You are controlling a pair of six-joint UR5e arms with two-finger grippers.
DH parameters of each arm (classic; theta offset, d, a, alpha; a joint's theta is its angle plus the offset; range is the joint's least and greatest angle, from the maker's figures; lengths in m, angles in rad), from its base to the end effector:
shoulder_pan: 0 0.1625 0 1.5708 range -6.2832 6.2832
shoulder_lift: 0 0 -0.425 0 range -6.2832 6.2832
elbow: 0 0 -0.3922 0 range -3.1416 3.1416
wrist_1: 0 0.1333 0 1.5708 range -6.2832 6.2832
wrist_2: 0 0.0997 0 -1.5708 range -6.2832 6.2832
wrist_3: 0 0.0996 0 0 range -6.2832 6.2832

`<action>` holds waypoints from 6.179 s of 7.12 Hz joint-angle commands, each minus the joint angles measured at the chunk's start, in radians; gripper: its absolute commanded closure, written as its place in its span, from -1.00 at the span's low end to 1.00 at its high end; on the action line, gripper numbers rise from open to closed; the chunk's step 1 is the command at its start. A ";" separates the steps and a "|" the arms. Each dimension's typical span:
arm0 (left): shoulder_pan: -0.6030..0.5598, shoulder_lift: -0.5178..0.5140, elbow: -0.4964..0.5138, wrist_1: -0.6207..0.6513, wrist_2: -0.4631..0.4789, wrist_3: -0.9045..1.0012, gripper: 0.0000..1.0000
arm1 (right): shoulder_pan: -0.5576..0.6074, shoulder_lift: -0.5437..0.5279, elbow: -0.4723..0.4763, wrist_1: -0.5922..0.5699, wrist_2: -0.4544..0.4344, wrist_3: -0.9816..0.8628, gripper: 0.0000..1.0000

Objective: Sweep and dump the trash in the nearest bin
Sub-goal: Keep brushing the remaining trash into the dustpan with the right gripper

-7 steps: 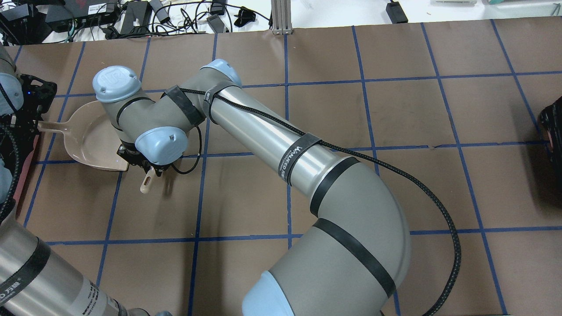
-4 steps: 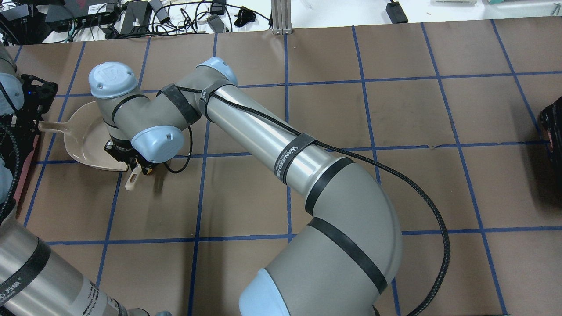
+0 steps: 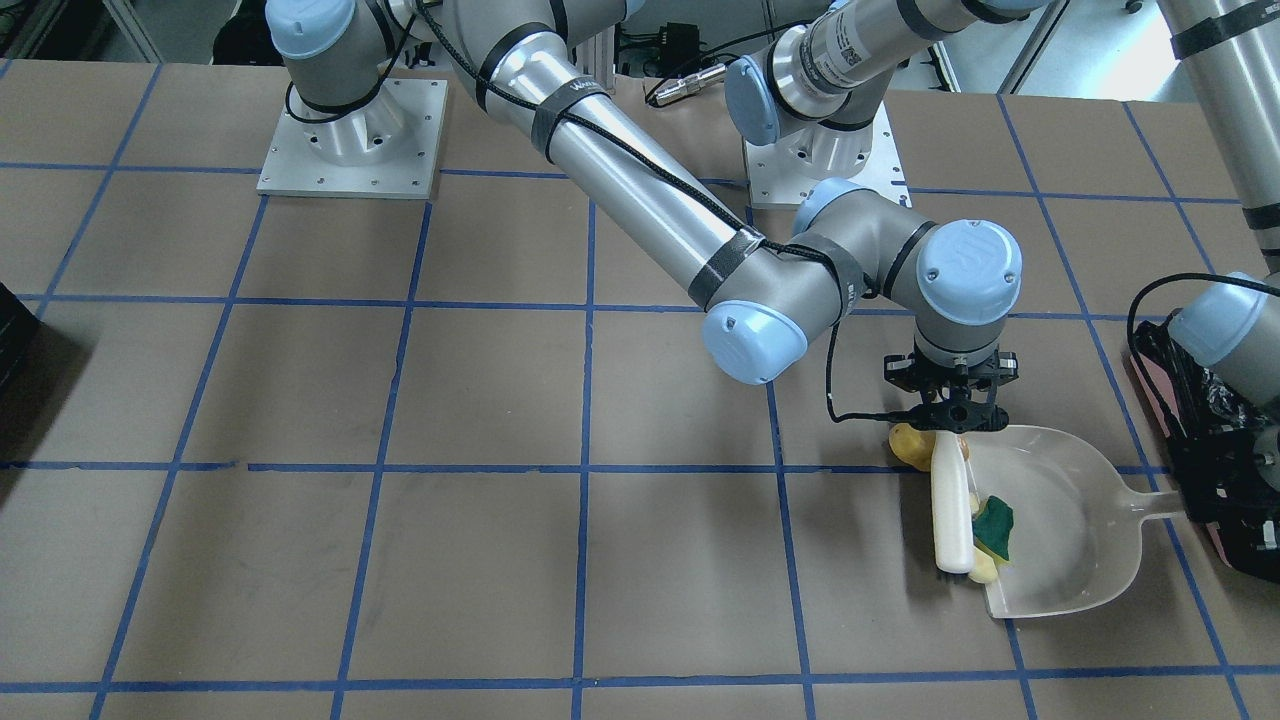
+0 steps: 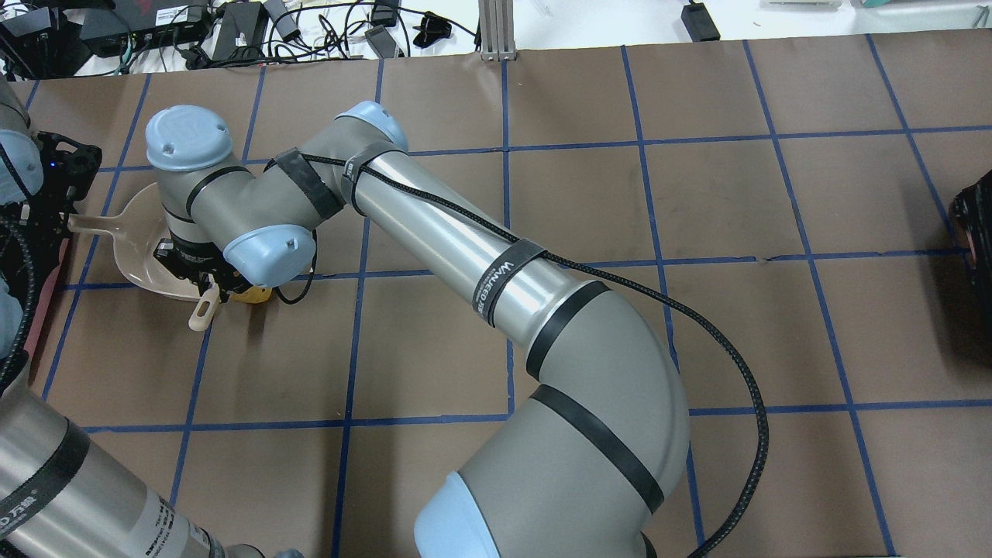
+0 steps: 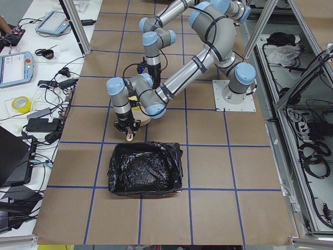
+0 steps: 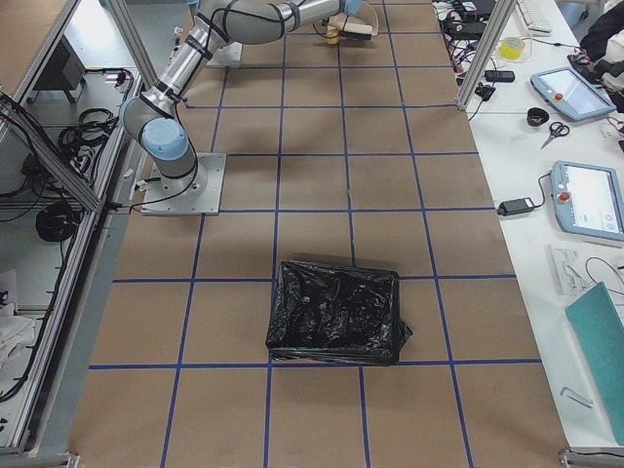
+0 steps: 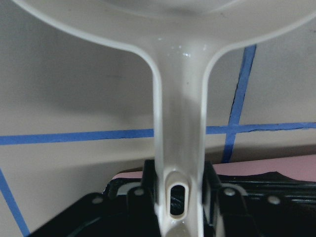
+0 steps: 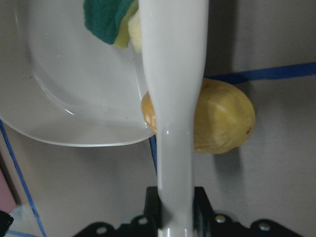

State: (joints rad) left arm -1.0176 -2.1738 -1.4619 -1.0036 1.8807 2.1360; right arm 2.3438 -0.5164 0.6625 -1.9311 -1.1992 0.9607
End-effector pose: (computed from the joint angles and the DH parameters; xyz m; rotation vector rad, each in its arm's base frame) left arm 0.2764 -0.6434 0.2392 2.1016 2.1004 0.4279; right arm 0.7321 -0.5078 0.2458 0.2011 2.7262 0.2014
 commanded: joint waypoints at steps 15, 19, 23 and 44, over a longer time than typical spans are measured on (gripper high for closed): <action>-0.001 -0.009 0.000 0.020 0.005 0.001 1.00 | 0.029 -0.276 0.388 0.012 -0.071 0.153 1.00; 0.001 -0.011 0.000 0.020 0.006 0.001 1.00 | 0.057 -0.207 0.407 -0.139 -0.114 0.415 1.00; 0.001 -0.011 0.000 0.020 0.006 0.001 1.00 | 0.092 -0.116 0.214 -0.152 -0.111 0.541 1.00; -0.001 -0.011 0.000 0.022 0.005 -0.001 1.00 | 0.137 0.018 0.006 -0.180 -0.097 0.116 1.00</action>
State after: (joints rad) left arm -1.0181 -2.1844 -1.4619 -0.9817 1.8853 2.1353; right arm 2.4811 -0.4677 0.6690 -2.1305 -1.2959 1.0720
